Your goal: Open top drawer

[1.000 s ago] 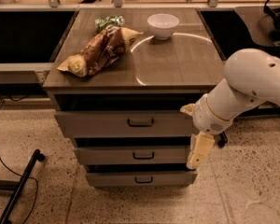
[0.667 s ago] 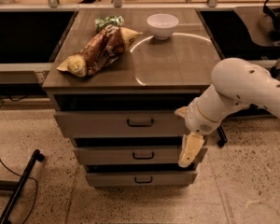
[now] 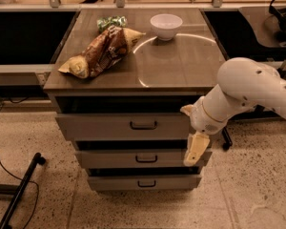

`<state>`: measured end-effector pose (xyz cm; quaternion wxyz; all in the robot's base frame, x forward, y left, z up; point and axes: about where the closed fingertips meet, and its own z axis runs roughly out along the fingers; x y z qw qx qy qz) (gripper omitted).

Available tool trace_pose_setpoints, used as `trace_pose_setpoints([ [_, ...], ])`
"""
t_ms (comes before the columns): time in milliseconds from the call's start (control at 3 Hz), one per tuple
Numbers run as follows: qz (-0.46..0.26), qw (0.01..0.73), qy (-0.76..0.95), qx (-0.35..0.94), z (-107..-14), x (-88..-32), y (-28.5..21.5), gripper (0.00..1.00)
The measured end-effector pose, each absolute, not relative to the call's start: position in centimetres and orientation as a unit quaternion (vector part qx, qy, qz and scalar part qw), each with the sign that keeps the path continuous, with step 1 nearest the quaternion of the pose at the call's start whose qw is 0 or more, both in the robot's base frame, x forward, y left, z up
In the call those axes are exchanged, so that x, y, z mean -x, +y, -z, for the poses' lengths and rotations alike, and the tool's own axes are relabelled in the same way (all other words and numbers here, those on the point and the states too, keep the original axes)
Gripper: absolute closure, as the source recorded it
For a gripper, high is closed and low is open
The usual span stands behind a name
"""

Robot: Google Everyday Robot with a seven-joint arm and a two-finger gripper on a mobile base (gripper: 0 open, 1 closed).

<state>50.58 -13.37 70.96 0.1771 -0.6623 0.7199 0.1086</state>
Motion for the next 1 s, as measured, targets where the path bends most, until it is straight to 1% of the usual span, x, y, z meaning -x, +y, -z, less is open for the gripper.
trace_pose_setpoints([
  [333, -0.091, 0.184, 0.718, 0.665, -70.8, -51.9, -14.0, 0.00],
  [1000, -0.086, 0.170, 0.716, 0.672, -67.8, -54.9, -13.9, 0.00],
])
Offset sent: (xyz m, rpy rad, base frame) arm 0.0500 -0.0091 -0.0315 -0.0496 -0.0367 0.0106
